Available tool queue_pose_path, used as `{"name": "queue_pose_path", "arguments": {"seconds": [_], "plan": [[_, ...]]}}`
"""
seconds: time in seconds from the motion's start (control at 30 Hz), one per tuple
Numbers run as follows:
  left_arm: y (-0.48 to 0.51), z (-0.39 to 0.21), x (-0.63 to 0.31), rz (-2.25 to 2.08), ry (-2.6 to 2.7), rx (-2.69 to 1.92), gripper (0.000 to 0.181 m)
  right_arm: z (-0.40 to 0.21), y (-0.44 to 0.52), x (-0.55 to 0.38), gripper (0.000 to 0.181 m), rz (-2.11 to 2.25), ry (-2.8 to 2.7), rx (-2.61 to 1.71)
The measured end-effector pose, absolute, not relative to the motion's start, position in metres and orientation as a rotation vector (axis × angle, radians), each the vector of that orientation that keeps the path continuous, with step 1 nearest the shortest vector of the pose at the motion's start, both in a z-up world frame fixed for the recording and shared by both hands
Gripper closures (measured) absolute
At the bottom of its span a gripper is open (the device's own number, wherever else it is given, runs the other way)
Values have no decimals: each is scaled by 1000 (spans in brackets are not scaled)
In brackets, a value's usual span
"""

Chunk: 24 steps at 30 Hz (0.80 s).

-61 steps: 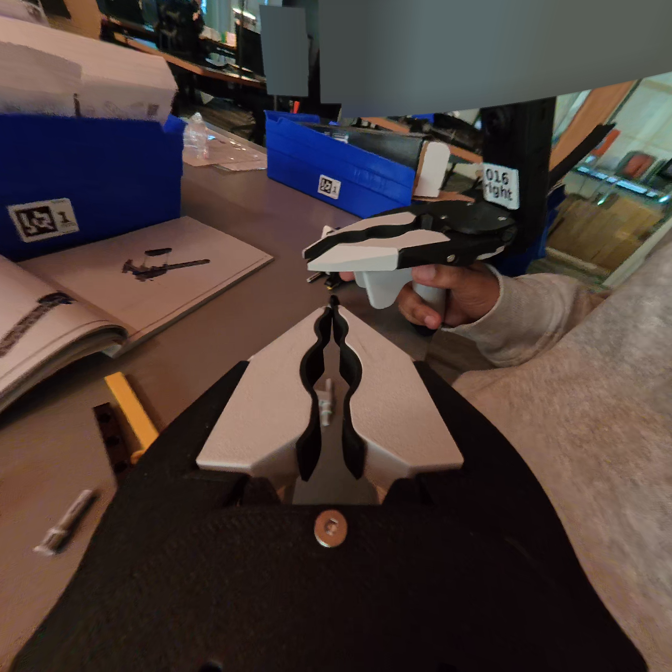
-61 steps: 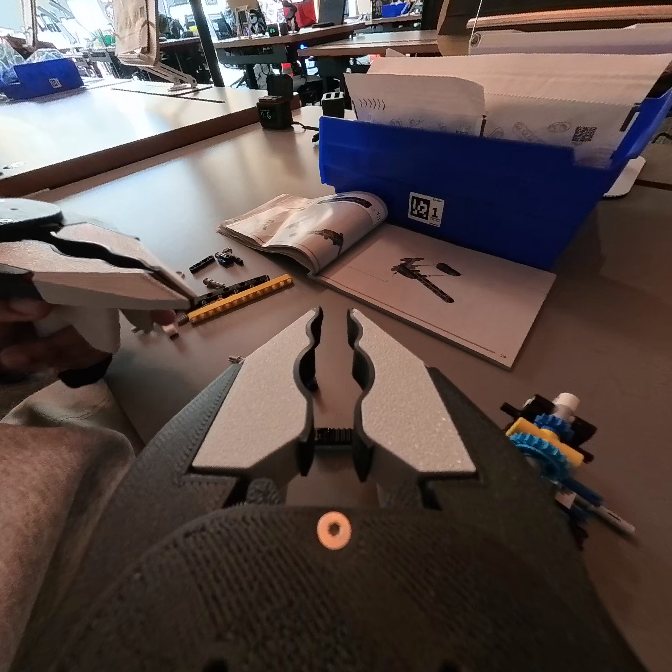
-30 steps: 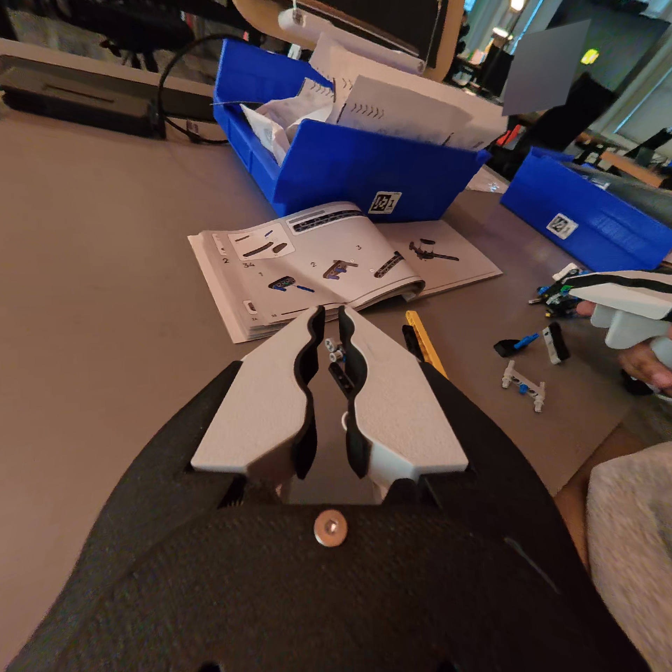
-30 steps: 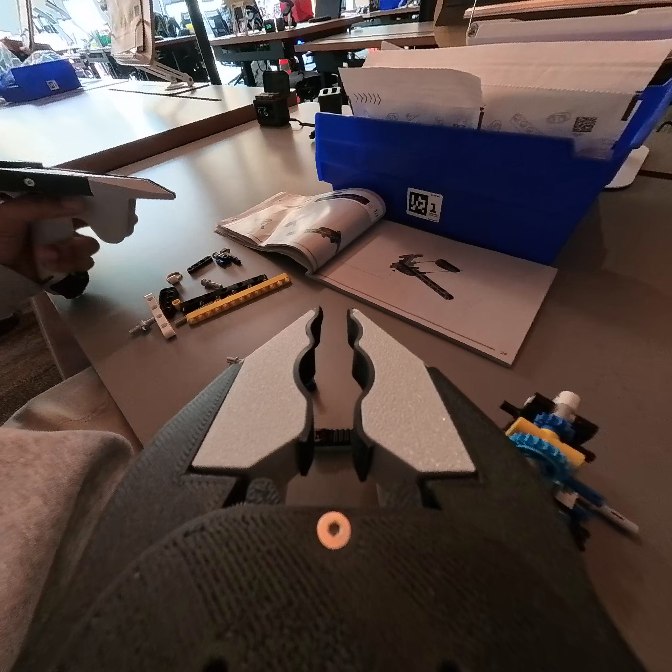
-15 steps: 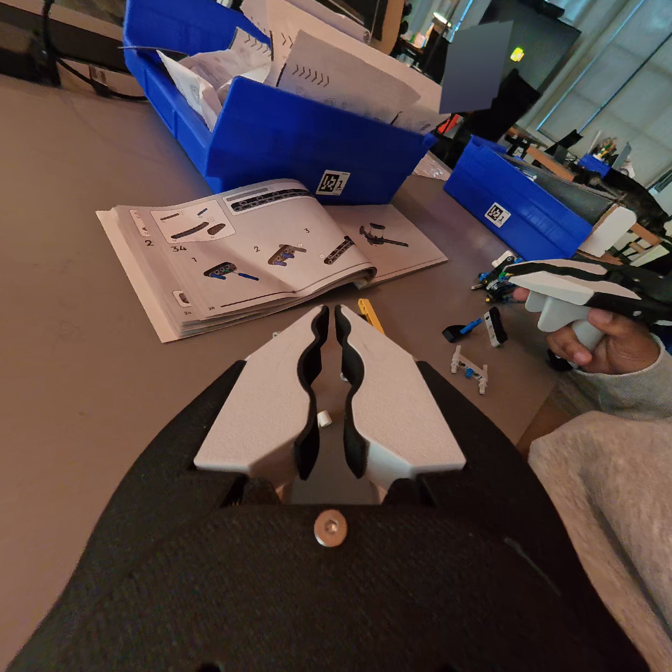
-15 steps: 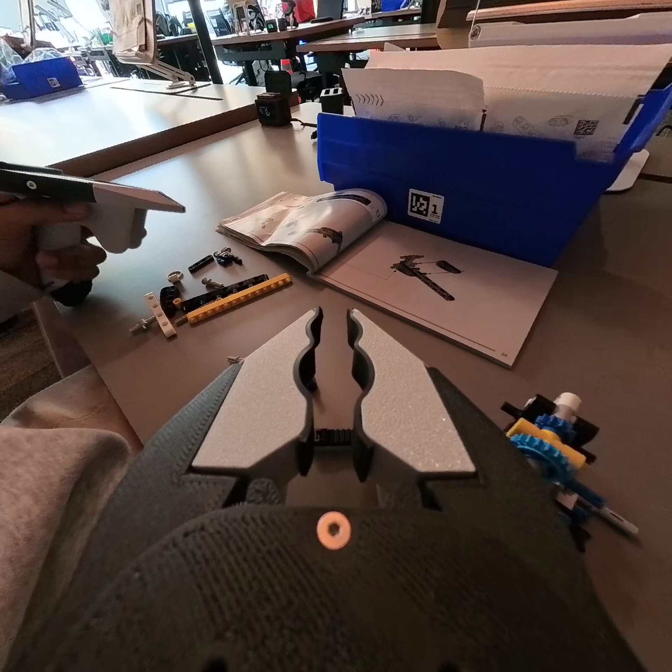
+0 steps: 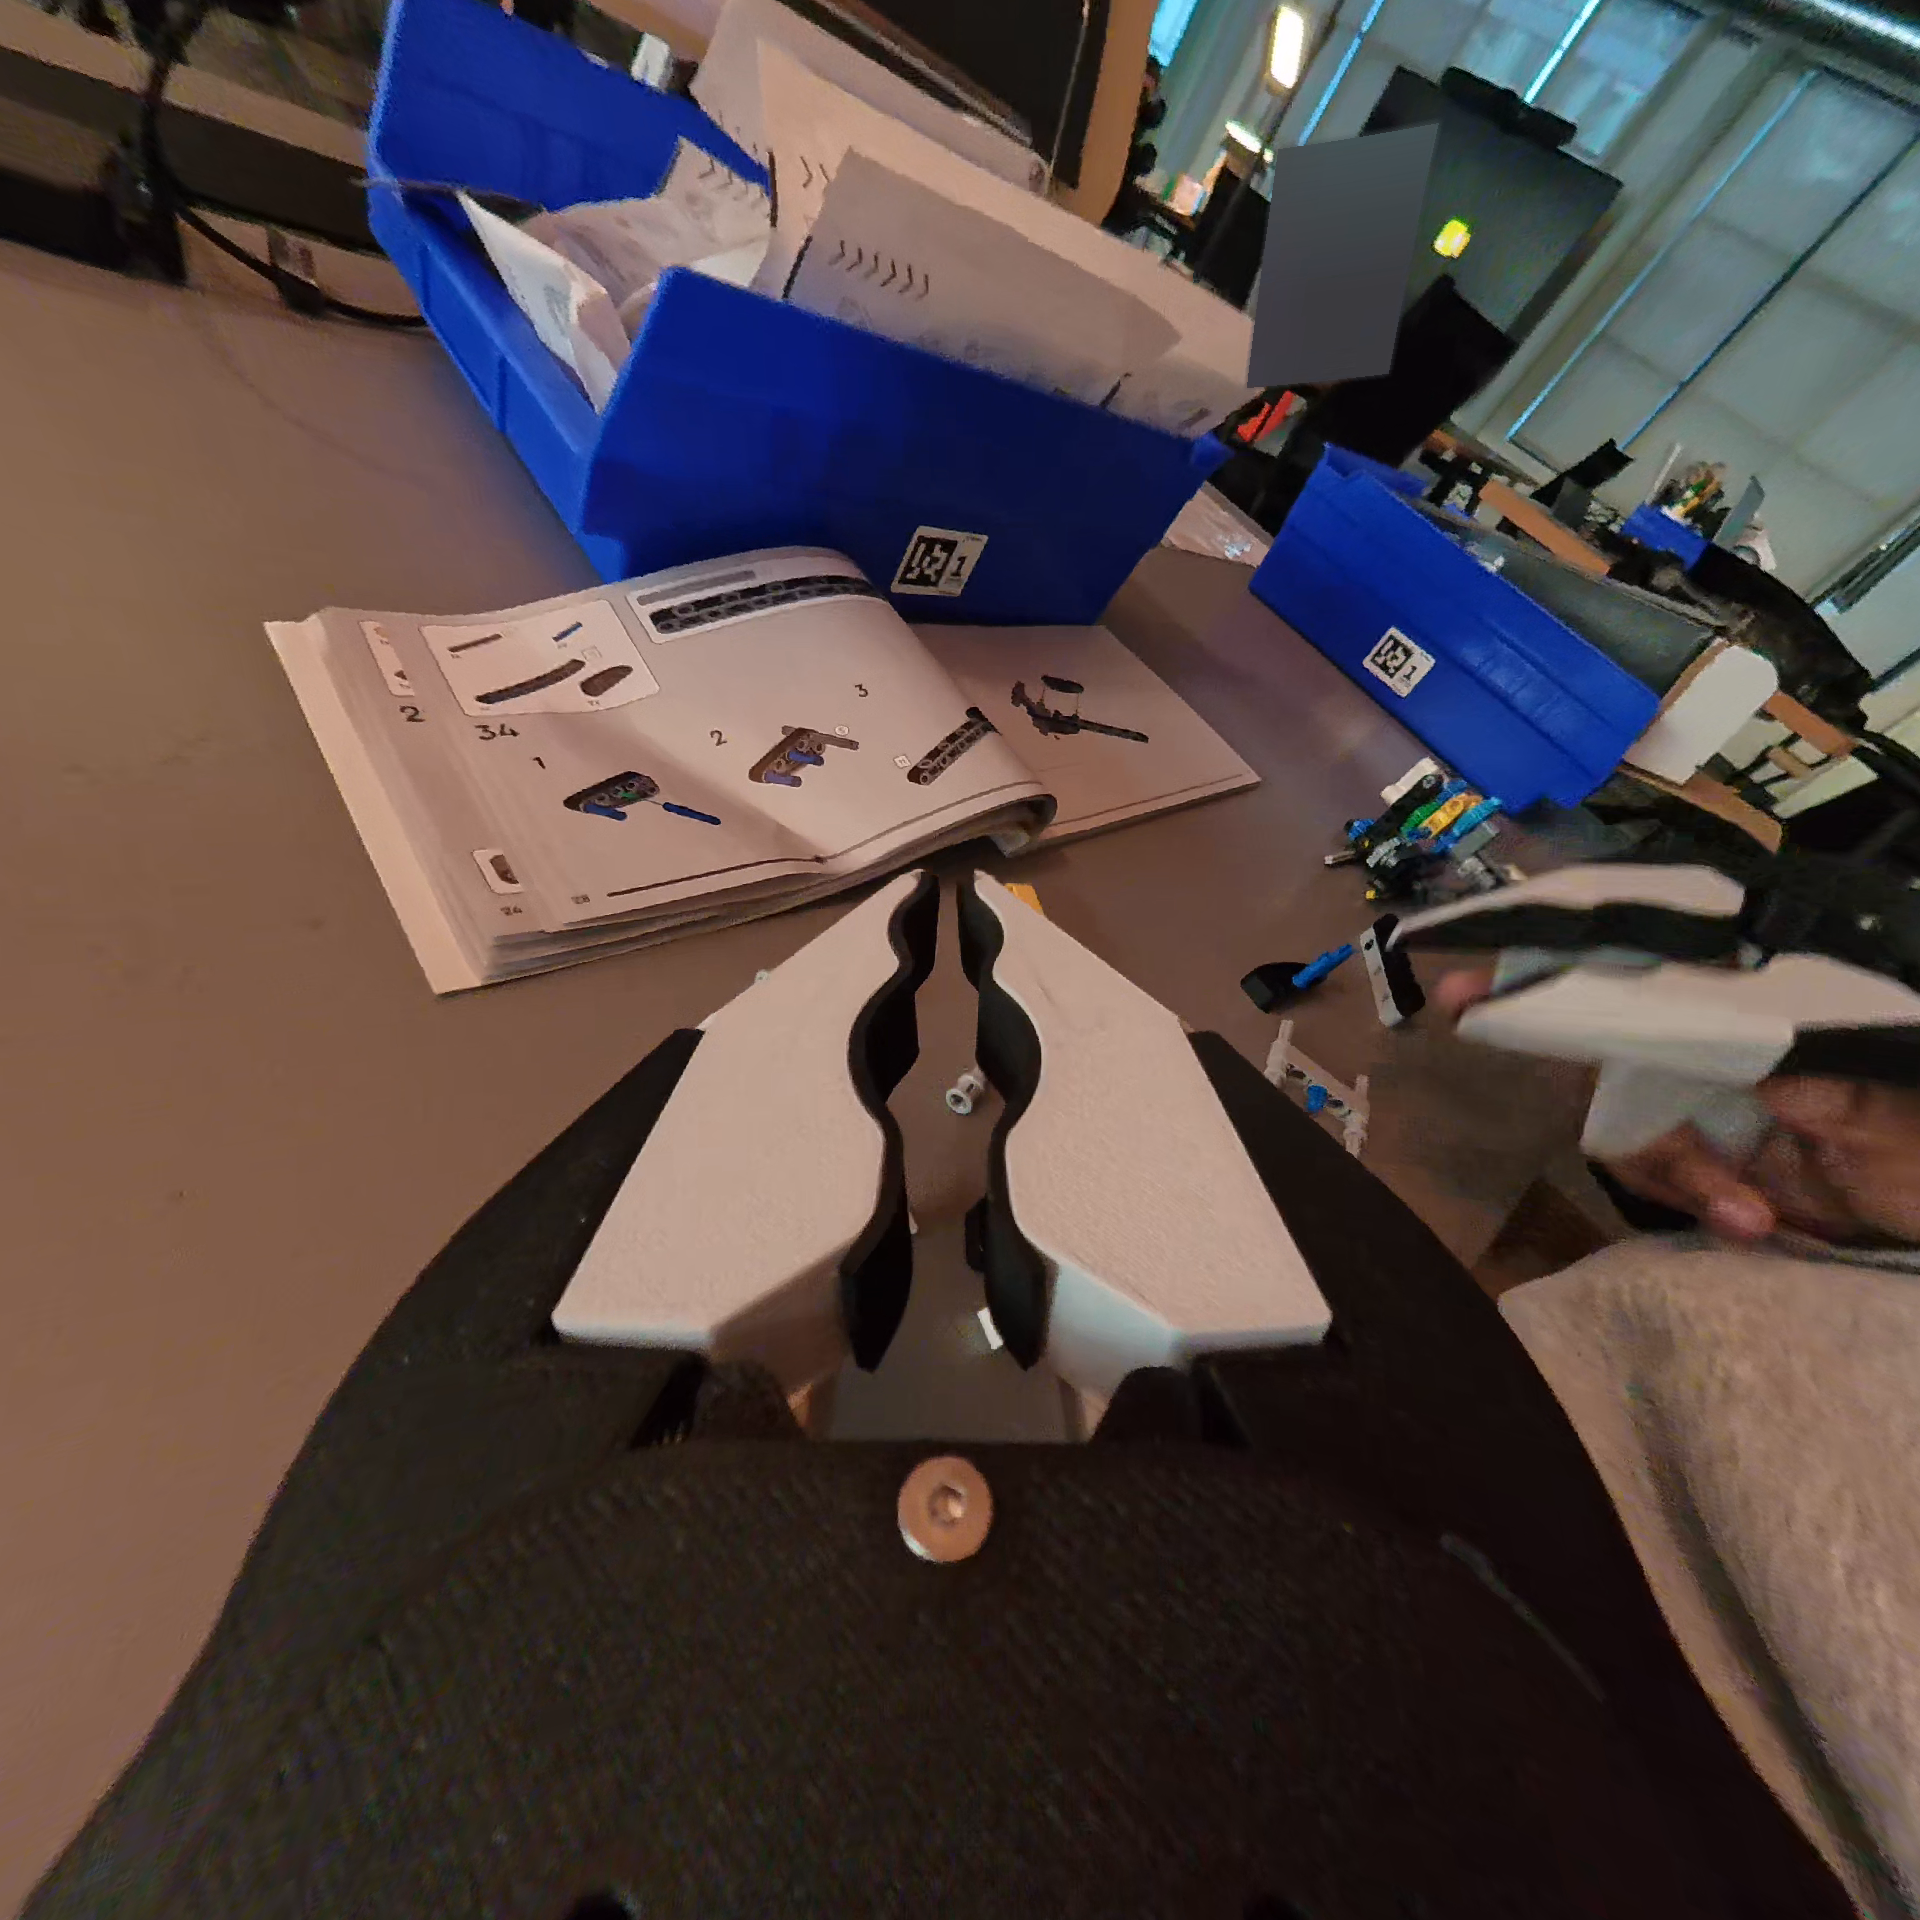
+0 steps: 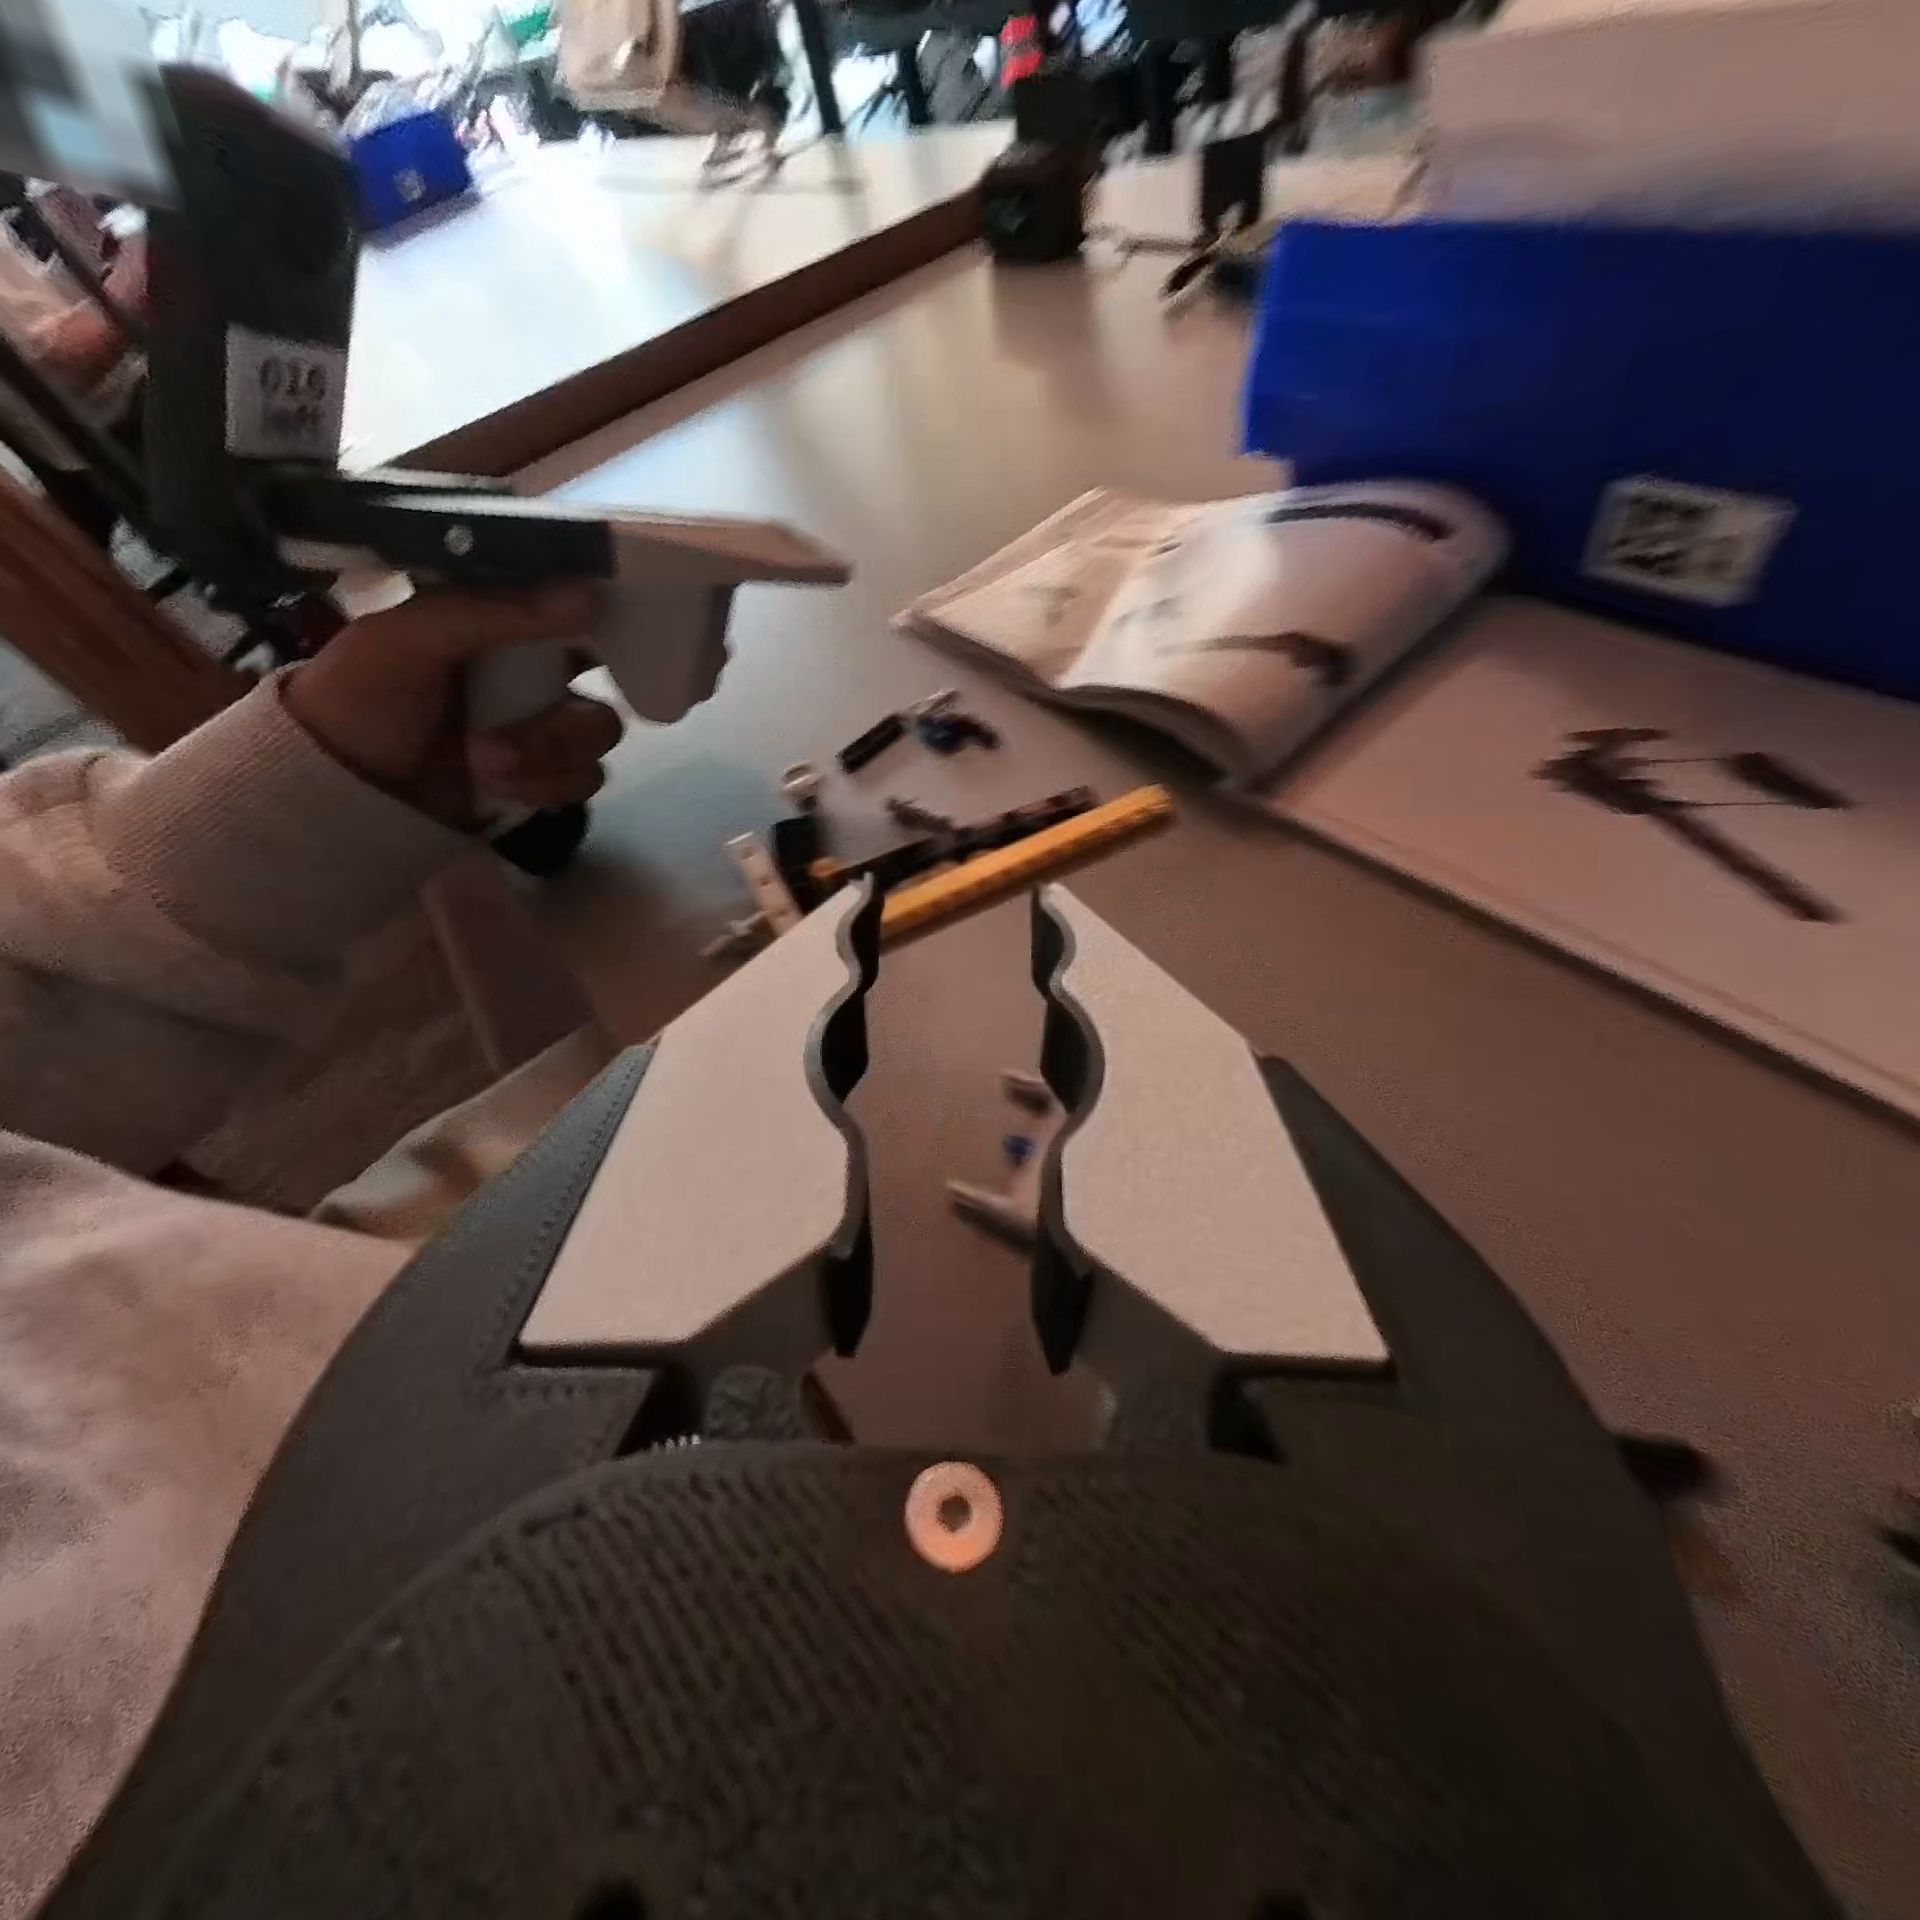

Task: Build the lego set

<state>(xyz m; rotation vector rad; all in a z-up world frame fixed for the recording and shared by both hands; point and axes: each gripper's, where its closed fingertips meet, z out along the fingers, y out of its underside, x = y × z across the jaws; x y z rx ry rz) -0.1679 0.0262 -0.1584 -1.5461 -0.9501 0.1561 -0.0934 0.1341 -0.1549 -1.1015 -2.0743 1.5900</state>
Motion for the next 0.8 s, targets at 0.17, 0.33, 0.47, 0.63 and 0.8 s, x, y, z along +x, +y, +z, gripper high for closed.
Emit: {"name": "queue_pose_path", "arguments": {"seconds": [0.17, 0.33, 0.47, 0.63, 0.8], "plan": [[24, -146, -165, 118, -921, -1481, 181, -188, 79, -87, 160, 1340, -2314, -984], [26, -151, -163, 201, -883, -1560, 181, -204, 68, -99, 178, 1167, -2377, -1017], [30, -153, -160, 199, -863, -1584, 181, -211, 55, -101, 176, 1134, -2419, -1058], [24, -148, -161, 162, -887, -1529, 180, -224, 62, -103, 173, 986, -2430, -1077], [21, -145, -163, 146, -906, -1494, 180, -223, 68, -103, 167, 1008, -2419, -1150]]}}
